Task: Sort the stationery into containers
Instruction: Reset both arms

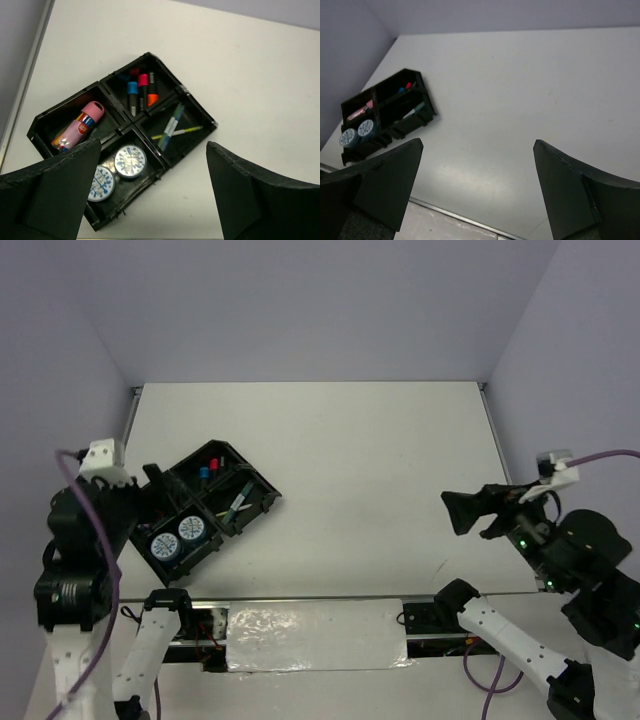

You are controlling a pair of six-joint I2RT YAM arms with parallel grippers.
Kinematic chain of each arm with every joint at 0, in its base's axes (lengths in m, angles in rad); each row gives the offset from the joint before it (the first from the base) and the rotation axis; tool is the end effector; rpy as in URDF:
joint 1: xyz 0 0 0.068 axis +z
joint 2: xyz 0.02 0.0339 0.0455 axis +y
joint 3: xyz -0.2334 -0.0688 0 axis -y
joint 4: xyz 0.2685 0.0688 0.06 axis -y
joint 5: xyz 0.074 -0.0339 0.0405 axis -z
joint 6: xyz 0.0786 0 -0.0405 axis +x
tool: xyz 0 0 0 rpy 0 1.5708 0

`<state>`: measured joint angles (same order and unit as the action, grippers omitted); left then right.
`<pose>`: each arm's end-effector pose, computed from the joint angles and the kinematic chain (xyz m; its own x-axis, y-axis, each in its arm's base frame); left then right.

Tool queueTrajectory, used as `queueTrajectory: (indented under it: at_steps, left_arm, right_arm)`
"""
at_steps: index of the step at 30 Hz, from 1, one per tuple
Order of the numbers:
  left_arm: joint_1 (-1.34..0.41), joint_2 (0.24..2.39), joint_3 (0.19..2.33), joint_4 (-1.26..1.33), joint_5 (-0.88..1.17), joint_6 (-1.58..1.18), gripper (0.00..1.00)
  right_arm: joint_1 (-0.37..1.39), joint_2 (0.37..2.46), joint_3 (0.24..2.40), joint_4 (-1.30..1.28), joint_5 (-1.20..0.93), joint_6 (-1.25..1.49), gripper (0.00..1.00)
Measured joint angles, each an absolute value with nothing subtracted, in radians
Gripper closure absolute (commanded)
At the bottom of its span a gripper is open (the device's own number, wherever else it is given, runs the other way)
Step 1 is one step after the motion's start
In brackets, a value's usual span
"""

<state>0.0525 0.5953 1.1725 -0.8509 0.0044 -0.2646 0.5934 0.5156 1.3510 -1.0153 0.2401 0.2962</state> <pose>0.1657 0.0084 0.3999 -0.2479 -0.2749 -0.9290 -0.1172 0.9604 -0.2529 0.0938 0.0407 0.4410 -0.2438 0.1775 -0.9534 -0.2907 0.9245 0.2465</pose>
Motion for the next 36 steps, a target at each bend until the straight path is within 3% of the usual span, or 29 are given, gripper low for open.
queueTrajectory:
  at_steps: [10, 36]
  left_arm:
    - [-0.023, 0.321, 1.231, -1.019, -0.141, -0.319, 0.01]
    - [-0.057, 0.277, 1.265, -1.059, -0.337, -0.449, 0.01]
  right_arm:
    - [0.593, 0.415, 1.579, -1.171, 0.303, 0.255, 0.0]
    - [0.593, 0.337, 1.433, -1.201, 0.292, 0.267, 0.0]
